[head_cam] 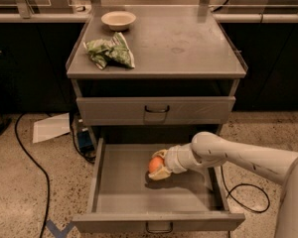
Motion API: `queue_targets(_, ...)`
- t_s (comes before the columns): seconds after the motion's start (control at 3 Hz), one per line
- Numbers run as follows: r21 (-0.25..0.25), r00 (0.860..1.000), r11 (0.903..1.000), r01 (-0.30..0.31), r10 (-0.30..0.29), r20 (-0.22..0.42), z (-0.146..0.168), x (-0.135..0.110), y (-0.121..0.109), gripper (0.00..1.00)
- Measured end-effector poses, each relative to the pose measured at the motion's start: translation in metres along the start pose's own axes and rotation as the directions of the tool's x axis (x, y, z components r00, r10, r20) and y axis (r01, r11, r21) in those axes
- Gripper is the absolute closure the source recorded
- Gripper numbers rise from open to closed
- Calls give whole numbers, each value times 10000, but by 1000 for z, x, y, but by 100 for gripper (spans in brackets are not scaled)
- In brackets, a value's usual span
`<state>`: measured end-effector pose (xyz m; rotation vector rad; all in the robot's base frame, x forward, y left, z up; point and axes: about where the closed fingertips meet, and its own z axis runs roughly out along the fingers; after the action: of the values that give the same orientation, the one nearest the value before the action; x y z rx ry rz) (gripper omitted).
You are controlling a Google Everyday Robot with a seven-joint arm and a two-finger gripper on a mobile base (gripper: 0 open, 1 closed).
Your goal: Place orange into middle drawer
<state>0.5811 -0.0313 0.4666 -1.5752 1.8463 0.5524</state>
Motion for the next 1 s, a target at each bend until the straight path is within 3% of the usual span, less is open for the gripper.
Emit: queue_targets(1.0,-87,9974,9974,-714,714,0,58,44,8,100)
